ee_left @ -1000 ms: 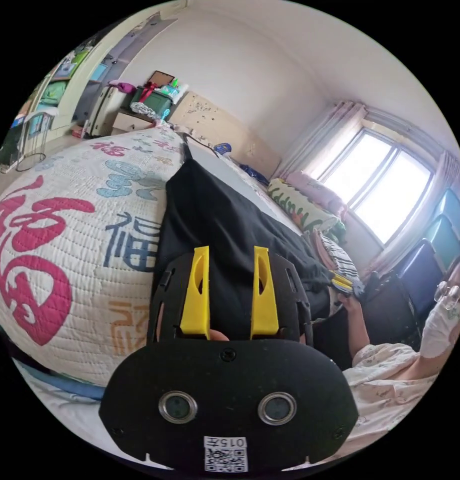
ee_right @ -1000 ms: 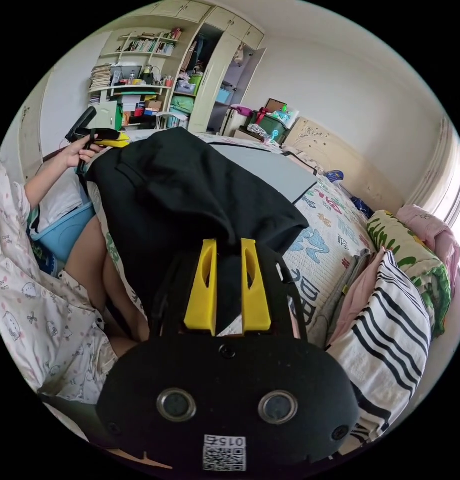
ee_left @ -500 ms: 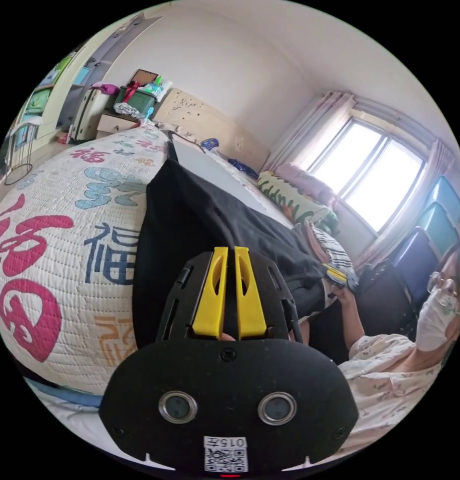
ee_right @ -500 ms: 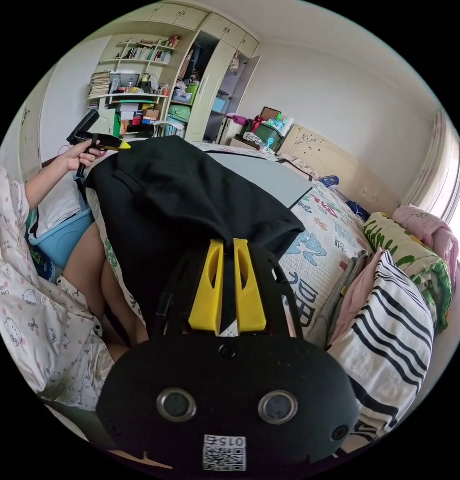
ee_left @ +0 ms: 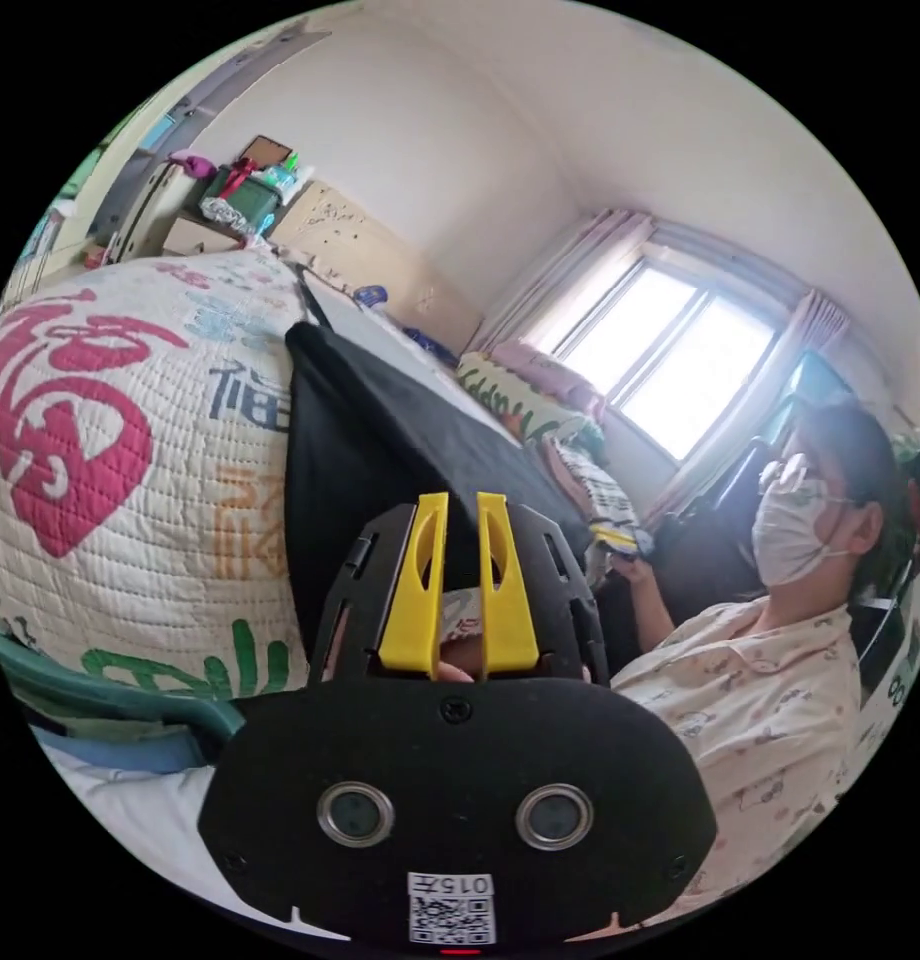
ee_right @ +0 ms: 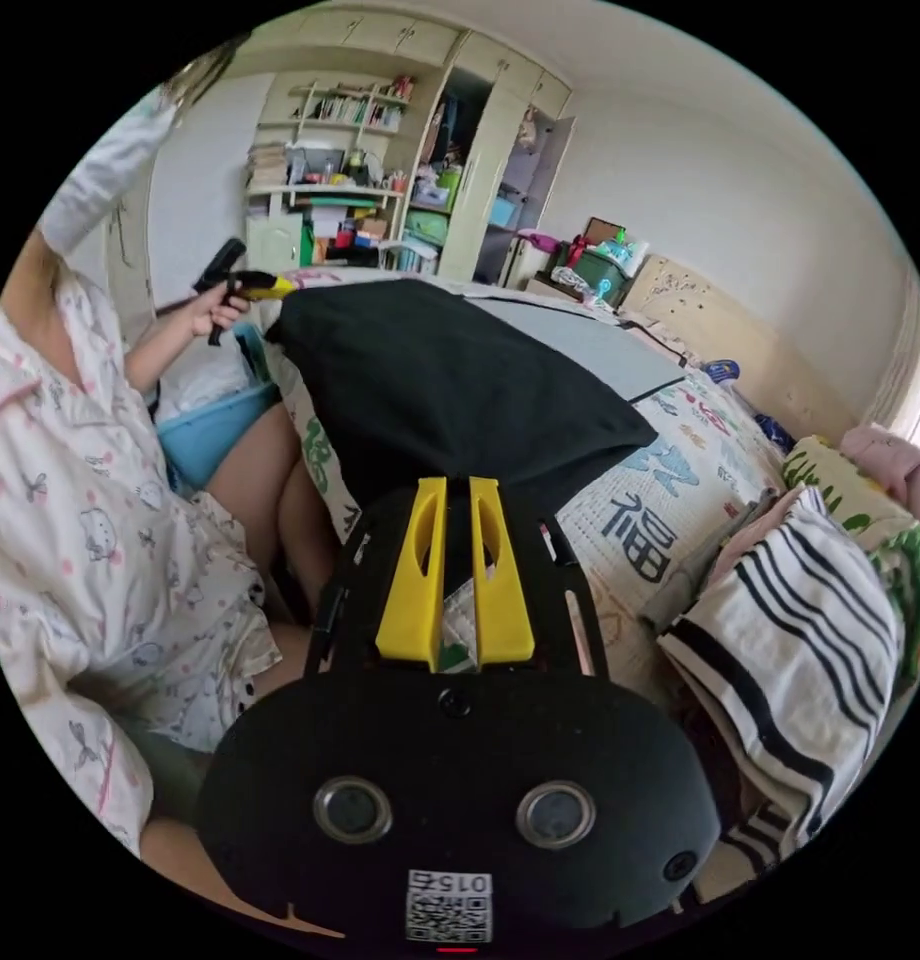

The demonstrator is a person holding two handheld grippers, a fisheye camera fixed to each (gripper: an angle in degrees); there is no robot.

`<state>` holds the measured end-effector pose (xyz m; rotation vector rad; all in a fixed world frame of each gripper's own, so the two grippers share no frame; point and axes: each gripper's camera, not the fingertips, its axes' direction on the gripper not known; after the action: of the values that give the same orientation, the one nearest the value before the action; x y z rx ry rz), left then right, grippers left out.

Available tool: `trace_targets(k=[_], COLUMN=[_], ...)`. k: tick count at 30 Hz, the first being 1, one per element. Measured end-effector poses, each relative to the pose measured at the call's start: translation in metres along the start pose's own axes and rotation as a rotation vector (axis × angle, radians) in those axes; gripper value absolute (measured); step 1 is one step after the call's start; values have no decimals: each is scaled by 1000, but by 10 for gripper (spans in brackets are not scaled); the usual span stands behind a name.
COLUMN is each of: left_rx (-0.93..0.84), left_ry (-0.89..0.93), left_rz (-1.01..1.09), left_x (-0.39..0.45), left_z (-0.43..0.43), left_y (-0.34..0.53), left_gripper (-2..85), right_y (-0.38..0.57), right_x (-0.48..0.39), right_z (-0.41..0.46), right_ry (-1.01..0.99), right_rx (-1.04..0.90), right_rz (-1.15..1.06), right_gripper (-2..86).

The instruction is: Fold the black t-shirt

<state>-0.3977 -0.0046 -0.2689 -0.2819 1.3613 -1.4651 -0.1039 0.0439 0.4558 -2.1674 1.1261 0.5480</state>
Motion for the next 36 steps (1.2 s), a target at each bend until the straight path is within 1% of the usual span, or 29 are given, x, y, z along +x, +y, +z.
trace_targets(k=[2,3,4,5,6,7,8,9,10,14,16,17,19,20,23,26,28,31,32,36], left_rx=[60,66,72,67,63,46,25,13,-13,-64,-95,-114,-137,-148,-178,-213,-201,-225,-217,-138], left_ry=[-108,-128,-153,-162,-162,-154,-144,-143,-151,-266,-264,-242,-182,-155,-166,-181,-187,-172,-159,-153], left_rz=[1,6,21,23,19,5,-17,-28,-45,-108,-165,-211,-269,-299,-322,-318,-317,-323,-313,-248], left_x=[10,13,16,15,13,6,-2,-7,-18,-56,-76,-90,-107,-116,-127,-130,-132,-141,-143,-139], left_z=[-17,-18,-16,-11,-7,4,17,23,37,79,98,111,129,140,164,184,190,201,202,195], left_y=[-22,-30,-47,-66,-76,-96,-116,-126,-147,-213,-235,-247,-260,-268,-285,-299,-305,-310,-310,-309], left_gripper=[77,81,90,100,103,109,113,115,119,129,131,131,124,121,118,104,92,51,29,10], right_y=[10,11,11,10,10,12,14,16,20,58,71,69,60,57,57,61,71,98,109,121], right_x=[61,78,114,155,174,214,257,280,328,491,539,560,584,600,636,658,674,702,710,725], right_z=[-23,-26,-28,-25,-22,-15,-3,4,21,98,126,140,160,176,226,258,267,272,272,266], right_ry=[-73,-70,-37,-8,-5,-18,-47,-69,-124,-293,-298,-239,-179,-192,-284,-231,-244,-272,-276,-219], right_rx=[73,90,115,135,147,172,187,191,193,215,204,175,126,105,48,-3,4,52,84,135], right_rz=[102,135,227,330,372,435,500,536,613,919,989,988,951,940,958,940,939,982,991,986], right_gripper=[56,59,65,71,74,79,85,91,103,123,131,134,138,142,147,132,104,57,45,14])
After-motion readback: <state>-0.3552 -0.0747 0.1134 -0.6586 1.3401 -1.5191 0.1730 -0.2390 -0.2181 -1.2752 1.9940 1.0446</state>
